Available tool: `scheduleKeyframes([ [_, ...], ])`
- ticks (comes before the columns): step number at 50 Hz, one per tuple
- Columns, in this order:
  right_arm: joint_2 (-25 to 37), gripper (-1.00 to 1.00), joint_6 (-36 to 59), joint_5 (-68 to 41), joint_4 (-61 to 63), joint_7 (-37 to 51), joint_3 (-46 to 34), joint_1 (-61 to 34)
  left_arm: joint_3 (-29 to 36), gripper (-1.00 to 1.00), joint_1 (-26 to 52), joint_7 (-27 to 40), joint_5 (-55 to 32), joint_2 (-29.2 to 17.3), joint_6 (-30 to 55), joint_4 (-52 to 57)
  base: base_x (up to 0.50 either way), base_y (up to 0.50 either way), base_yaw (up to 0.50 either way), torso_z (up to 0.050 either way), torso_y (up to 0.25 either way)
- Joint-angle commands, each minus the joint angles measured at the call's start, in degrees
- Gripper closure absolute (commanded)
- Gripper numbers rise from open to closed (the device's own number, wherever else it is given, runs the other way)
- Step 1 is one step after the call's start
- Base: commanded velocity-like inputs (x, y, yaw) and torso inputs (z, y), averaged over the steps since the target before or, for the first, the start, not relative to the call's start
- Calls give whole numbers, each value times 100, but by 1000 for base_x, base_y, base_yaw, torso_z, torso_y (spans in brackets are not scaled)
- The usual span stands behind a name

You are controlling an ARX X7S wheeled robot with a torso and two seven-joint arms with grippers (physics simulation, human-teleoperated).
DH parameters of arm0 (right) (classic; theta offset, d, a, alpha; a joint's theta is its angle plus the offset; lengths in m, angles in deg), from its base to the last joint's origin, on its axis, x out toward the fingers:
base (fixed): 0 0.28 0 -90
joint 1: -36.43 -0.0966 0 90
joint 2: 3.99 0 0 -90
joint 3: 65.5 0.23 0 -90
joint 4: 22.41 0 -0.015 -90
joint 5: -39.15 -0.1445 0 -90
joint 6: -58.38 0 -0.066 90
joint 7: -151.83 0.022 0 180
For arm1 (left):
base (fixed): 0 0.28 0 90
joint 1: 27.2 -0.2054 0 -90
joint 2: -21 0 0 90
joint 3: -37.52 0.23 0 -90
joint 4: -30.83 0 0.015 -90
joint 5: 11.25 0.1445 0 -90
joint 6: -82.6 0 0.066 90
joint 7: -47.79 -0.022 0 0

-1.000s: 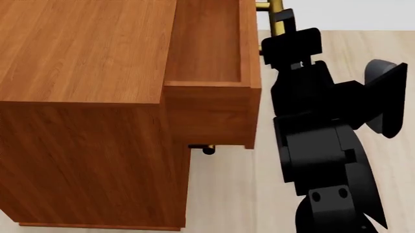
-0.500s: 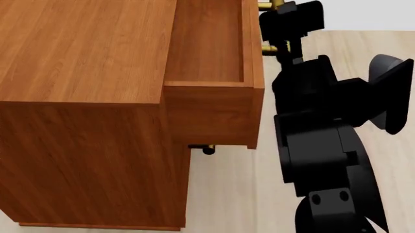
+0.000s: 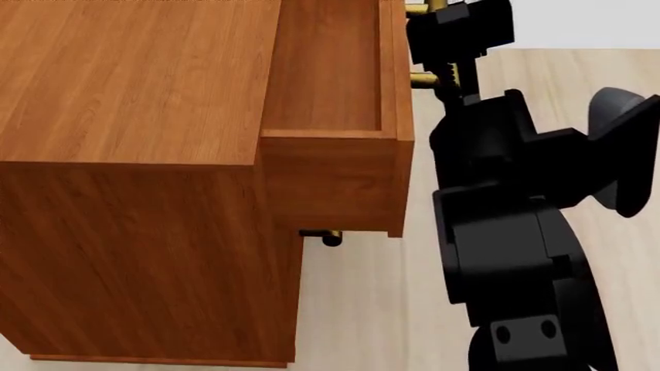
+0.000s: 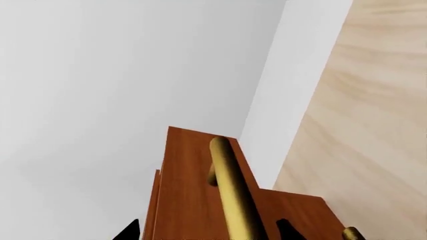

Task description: Close the bottom drawer of the cabinet and open the top drawer.

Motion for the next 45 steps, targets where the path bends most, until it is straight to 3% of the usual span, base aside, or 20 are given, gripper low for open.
scheduleKeyframes([
  [1, 28, -100, -56, 132, 283, -246, 85, -178, 12, -100, 17, 20, -23, -12, 1, 7, 0, 0, 0, 0, 0],
  [45, 130, -100, -287, 326, 201, 31, 103, 46, 17, -100, 55, 103, -132, -68, -8, 17, 0, 0, 0, 1, 2],
])
